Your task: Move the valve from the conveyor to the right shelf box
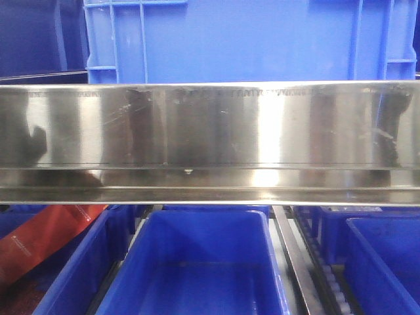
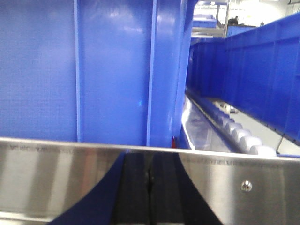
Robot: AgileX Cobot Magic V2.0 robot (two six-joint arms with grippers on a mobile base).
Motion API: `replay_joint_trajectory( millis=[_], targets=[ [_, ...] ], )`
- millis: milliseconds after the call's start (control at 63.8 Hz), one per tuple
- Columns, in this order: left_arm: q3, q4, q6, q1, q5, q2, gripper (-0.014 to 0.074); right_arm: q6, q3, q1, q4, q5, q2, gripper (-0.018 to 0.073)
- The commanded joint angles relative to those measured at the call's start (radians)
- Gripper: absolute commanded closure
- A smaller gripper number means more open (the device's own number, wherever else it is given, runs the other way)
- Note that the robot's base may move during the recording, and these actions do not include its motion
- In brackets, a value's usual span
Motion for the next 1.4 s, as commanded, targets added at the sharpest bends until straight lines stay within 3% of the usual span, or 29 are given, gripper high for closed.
replay_joint_trajectory(
  millis=[0, 706, 1035, 1380],
  targets=[
    [-0.002, -0.005, -0.007, 0.002, -0.025, -0.005, 0.0707, -0.006, 0.000, -0.004, -0.013, -0.023, -0.004, 0.0722],
    [-0.002, -0.005, -0.007, 0.002, -0.027, -0.005, 0.0707, -0.006, 0.015, -0.011, -0.013, -0.045, -0.004, 0.0722],
    [-0.002, -0.005, -0.007, 0.002, -0.027, -0.005, 0.0707, 0.006, 0.176, -0.234, -0.013, -0.205, -0.093, 0.0722],
    [-0.002, -0.005, -0.007, 0.002, -0.027, -0.005, 0.0707, 0.048, 0.437, -0.291, -0.013, -0.290, -0.261, 0.0722]
  ],
)
